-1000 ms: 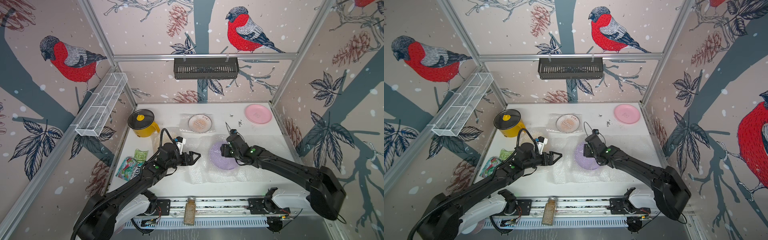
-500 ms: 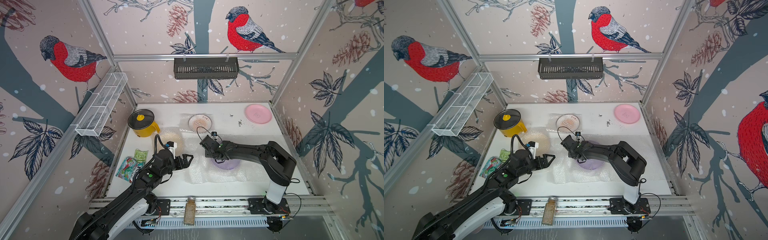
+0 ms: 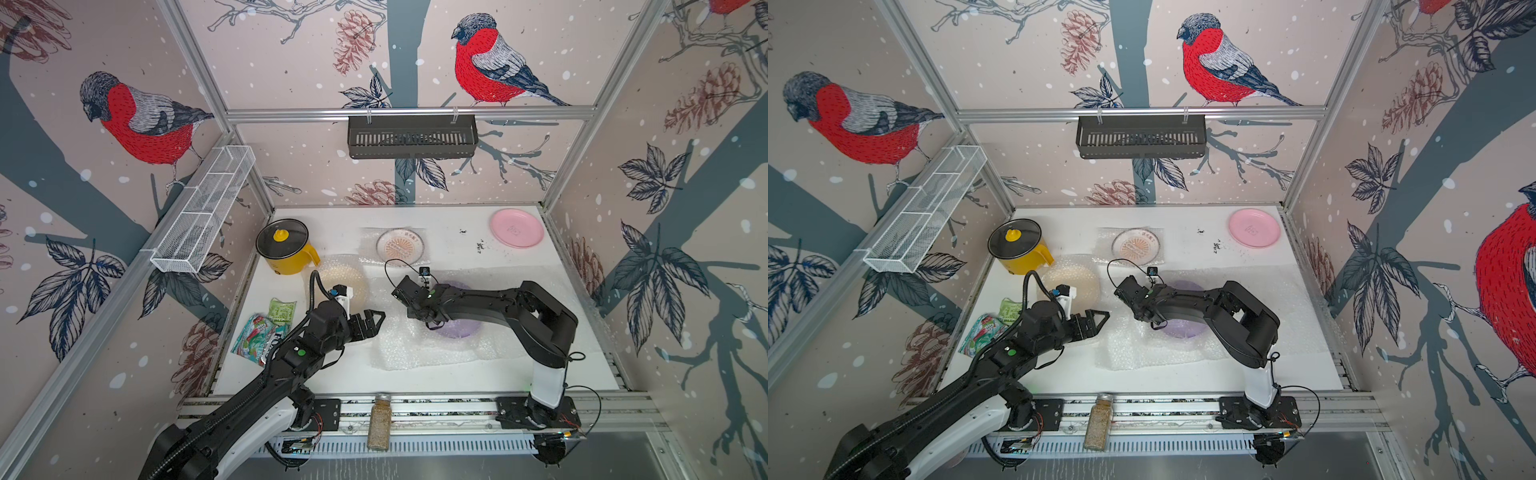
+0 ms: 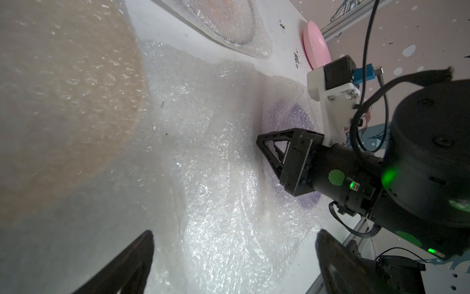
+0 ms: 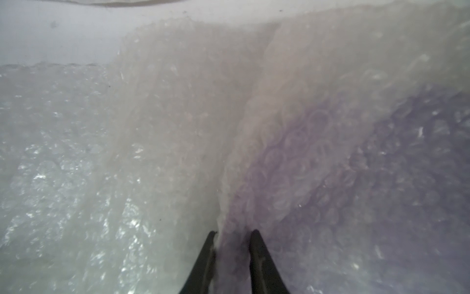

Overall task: Unpack dinner plates from bubble wrap
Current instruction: Adjust the bubble wrap on the bubble wrap.

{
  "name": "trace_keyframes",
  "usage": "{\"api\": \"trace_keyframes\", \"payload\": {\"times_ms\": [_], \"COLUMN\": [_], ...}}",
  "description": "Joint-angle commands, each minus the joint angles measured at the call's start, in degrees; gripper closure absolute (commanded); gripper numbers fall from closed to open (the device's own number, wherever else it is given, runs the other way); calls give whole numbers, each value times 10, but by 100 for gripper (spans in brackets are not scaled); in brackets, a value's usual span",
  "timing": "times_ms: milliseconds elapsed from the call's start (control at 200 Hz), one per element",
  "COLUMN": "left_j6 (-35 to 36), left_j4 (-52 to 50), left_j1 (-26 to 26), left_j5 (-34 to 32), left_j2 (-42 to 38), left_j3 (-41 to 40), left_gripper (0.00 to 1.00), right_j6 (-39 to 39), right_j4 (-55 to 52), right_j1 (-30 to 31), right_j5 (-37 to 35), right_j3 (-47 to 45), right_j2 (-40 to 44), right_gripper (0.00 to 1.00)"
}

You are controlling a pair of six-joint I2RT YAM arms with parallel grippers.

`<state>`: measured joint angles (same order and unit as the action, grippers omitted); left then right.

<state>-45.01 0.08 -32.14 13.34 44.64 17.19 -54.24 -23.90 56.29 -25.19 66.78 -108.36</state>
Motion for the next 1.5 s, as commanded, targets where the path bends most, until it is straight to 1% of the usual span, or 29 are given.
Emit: {"api": "trace_keyframes", "payload": {"times_ms": [0,55,200,540,700,835,926,981,1086,1231,1406,1446,1496], "left_j6": [0,-1,-1,-3,-6,-2,4,3,8,-11,-16,-19,-20], "left_j4": [25,27,32,84,99,99,90,95,105,157,184,189,193], "left_j1": [0,0,0,0,0,0,0,0,-2,-6,-13,-15,-17], "left_j5": [-3,-1,11,64,83,103,97,95,110,121,128,130,129], "left_j2": [8,14,36,78,95,97,100,108,134,165,192,198,207], "left_j3": [1,2,12,34,43,59,70,68,69,40,46,50,55], "left_gripper": [3,2,2,2,2,3,2,2,2,2,2,2,2], "right_j6": [-18,-19,-26,-21,-16,-7,-4,0,5,11,21,24,28], "right_j4": [-19,-22,-35,-55,-56,-33,-25,-17,-10,11,40,41,44], "right_j1": [6,8,11,11,8,5,-2,-7,-16,-27,-41,-42,-40], "right_j5": [-14,-19,-36,-64,-59,-40,-32,-24,-15,-5,23,31,37], "right_j3": [6,4,2,4,2,-7,-13,-20,-27,-46,-65,-64,-63], "right_j2": [17,29,58,106,103,100,95,93,88,83,73,70,69], "right_gripper": [84,87,87,87,86,84,84,83,83,79,79,78,74]}}
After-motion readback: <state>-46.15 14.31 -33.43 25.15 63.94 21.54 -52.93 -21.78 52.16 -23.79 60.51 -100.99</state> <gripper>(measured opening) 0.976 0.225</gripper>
